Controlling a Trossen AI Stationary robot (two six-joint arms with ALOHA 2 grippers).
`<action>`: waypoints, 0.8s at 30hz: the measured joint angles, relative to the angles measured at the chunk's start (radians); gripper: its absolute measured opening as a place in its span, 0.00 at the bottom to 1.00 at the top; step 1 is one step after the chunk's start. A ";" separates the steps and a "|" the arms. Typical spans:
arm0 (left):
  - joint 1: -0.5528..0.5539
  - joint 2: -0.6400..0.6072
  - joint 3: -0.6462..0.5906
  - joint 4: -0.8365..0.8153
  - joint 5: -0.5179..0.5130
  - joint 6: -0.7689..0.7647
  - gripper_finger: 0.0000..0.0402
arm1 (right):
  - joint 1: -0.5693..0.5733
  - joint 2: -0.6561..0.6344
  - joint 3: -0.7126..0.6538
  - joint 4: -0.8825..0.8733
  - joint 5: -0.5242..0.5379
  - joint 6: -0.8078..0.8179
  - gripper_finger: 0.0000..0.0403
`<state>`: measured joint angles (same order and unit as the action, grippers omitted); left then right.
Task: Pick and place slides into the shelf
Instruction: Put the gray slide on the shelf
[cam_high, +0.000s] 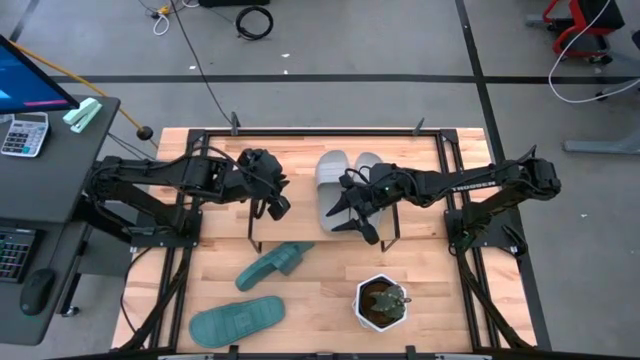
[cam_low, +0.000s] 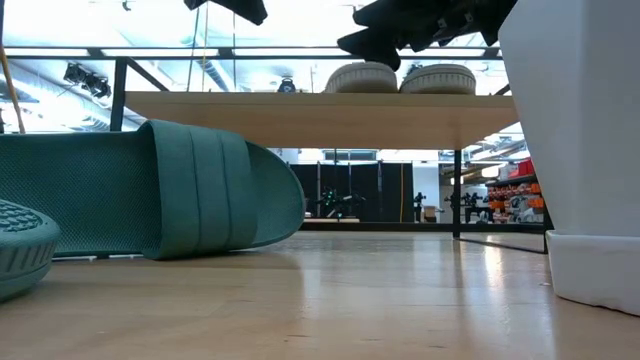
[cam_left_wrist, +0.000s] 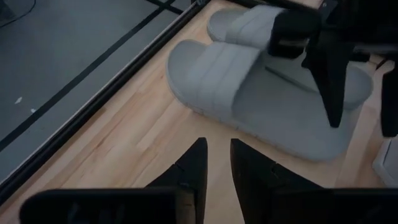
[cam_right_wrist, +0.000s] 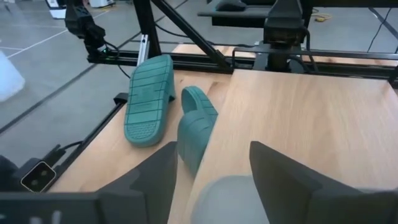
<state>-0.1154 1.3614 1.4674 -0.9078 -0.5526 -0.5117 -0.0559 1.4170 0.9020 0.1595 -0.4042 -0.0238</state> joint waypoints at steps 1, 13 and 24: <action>0.000 0.003 0.001 0.012 -0.001 0.000 0.19 | 0.000 -0.001 0.000 0.001 0.000 0.001 0.52; 0.000 0.007 0.001 0.020 0.048 -0.008 0.18 | -0.027 -0.073 0.161 -0.124 0.014 0.017 0.53; 0.000 0.050 -0.007 0.042 0.162 -0.026 0.17 | -0.148 -0.107 0.519 -0.909 0.232 -0.137 0.50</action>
<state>-0.1159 1.4110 1.4604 -0.8660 -0.3905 -0.5381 -0.2040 1.3102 1.4208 -0.7492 -0.1721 -0.1606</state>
